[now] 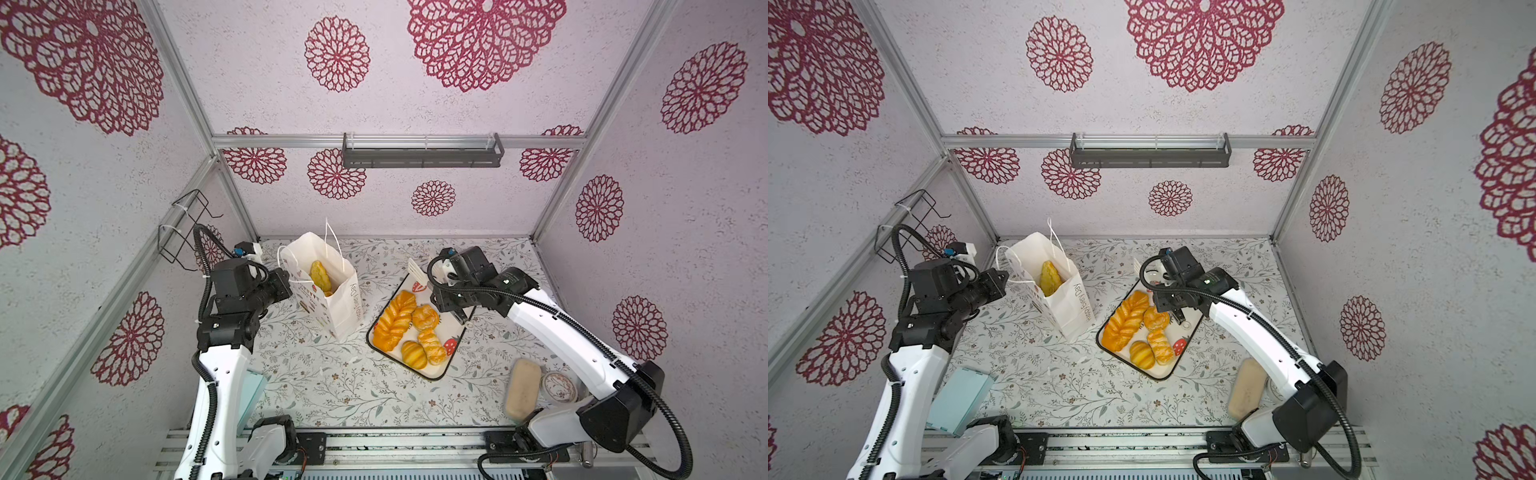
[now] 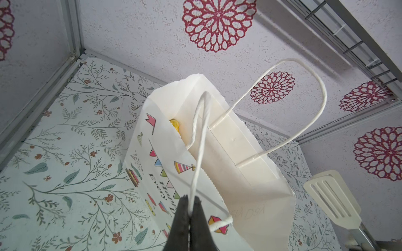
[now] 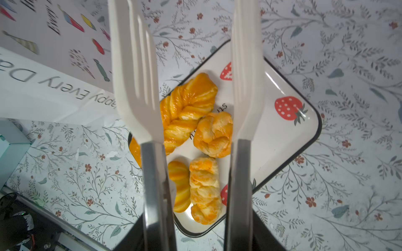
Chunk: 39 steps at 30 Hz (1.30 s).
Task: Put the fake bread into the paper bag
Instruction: 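Withdraw the open tongs with the right gripper from the bag over the tray, then lower the tongs onto a flaky knot pastry and squeeze them with the right gripper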
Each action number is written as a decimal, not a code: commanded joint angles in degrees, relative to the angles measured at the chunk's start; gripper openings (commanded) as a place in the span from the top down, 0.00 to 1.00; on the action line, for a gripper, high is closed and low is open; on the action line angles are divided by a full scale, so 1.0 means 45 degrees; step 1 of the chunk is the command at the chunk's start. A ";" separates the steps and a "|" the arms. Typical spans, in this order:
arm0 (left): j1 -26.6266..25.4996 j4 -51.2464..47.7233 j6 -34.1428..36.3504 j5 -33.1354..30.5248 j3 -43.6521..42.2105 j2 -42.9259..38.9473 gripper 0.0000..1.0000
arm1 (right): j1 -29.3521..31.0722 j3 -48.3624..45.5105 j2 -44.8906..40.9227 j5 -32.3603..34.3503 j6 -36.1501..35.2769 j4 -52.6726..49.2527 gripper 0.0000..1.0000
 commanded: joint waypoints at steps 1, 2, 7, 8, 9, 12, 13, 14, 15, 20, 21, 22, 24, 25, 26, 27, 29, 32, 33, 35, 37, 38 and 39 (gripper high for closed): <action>0.0065 -0.0081 0.0282 -0.0228 0.0084 -0.0154 1.00 | -0.0467 -0.0596 -0.0945 -0.0502 0.0640 0.0410 0.48; 0.0060 -0.0062 0.0281 -0.0220 0.0072 -0.0154 1.00 | -0.0626 -0.0870 -0.1017 -0.0630 0.0734 0.0487 0.49; 0.0055 -0.0039 0.0283 -0.0182 0.0023 -0.0174 1.00 | -0.1358 -0.2245 -0.1372 -0.1463 0.1298 0.1025 0.51; 0.0065 -0.0042 0.0304 -0.0179 0.0023 -0.0173 1.00 | -0.1449 -0.2462 -0.1435 -0.1570 0.1403 0.1136 0.51; 0.0065 -0.0042 0.0303 -0.0163 0.0018 -0.0188 1.00 | -0.1560 -0.2696 -0.1488 -0.1765 0.1488 0.1217 0.51; 0.0065 -0.0042 0.0291 -0.0155 -0.0016 -0.0193 1.00 | -0.1773 -0.3284 -0.1587 -0.2108 0.1689 0.1376 0.52; 0.0065 -0.0042 0.0274 -0.0164 -0.0021 -0.0217 1.00 | -0.1832 -0.3452 -0.1634 -0.2209 0.1741 0.1423 0.53; 0.0065 -0.0042 0.0283 -0.0165 -0.0035 -0.0212 1.00 | -0.1861 -0.3589 -0.1673 -0.2300 0.1770 0.1445 0.53; 0.0062 -0.0032 0.0272 -0.0159 -0.0035 -0.0214 1.00 | -0.1904 -0.3708 -0.1722 -0.2398 0.1797 0.1482 0.53; 0.0064 -0.0001 0.0245 -0.0037 -0.0066 -0.0182 1.00 | -0.2059 -0.4465 -0.1851 -0.2532 0.1937 0.1764 0.54; 0.0065 -0.0002 0.0225 -0.0048 -0.0062 -0.0186 1.00 | -0.2093 -0.4643 -0.1836 -0.2565 0.1965 0.1866 0.54; 0.0059 -0.0002 0.0235 -0.0064 -0.0055 -0.0176 1.00 | -0.2130 -0.4817 -0.1831 -0.2669 0.2022 0.1992 0.54; 0.0065 -0.0003 0.0232 -0.0064 -0.0055 -0.0137 1.00 | -0.2159 -0.5052 -0.1814 -0.2838 0.2097 0.2266 0.54; 0.0065 -0.0003 0.0230 -0.0051 -0.0068 -0.0134 1.00 | -0.2180 -0.5156 -0.1775 -0.2862 0.2104 0.2356 0.54; 0.0065 0.0007 0.0231 -0.0043 -0.0074 -0.0135 1.00 | -0.2215 -0.5243 -0.1736 -0.2907 0.2114 0.2428 0.54; 0.0065 0.0016 0.0218 -0.0031 -0.0069 -0.0134 1.00 | -0.2237 -0.5350 -0.1685 -0.2958 0.2104 0.2522 0.54; 0.0080 0.0005 0.0230 -0.0038 -0.0074 -0.0134 1.00 | -0.2343 -0.5577 -0.1595 -0.3195 0.2136 0.2789 0.54; 0.0085 -0.0003 0.0214 -0.0069 -0.0074 -0.0116 1.00 | -0.2405 -0.5814 -0.1485 -0.3526 0.2220 0.3194 0.55; 0.0085 -0.0003 0.0224 -0.0075 -0.0073 -0.0115 1.00 | -0.2424 -0.5857 -0.1451 -0.3532 0.2203 0.3256 0.55; 0.0083 -0.0003 0.0221 -0.0076 -0.0074 -0.0106 1.00 | -0.2438 -0.5960 -0.1363 -0.3526 0.2184 0.3337 0.55; 0.0085 0.0009 0.0218 -0.0049 -0.0074 -0.0077 1.00 | -0.2468 -0.6064 -0.1269 -0.3622 0.2182 0.3464 0.56; 0.0103 -0.0002 0.0215 -0.0051 -0.0074 -0.0059 1.00 | -0.2484 -0.6107 -0.1228 -0.3645 0.2179 0.3528 0.56; 0.0104 0.0020 0.0213 -0.0038 -0.0065 -0.0057 1.00 | -0.2484 -0.6143 -0.1189 -0.3682 0.2180 0.3586 0.57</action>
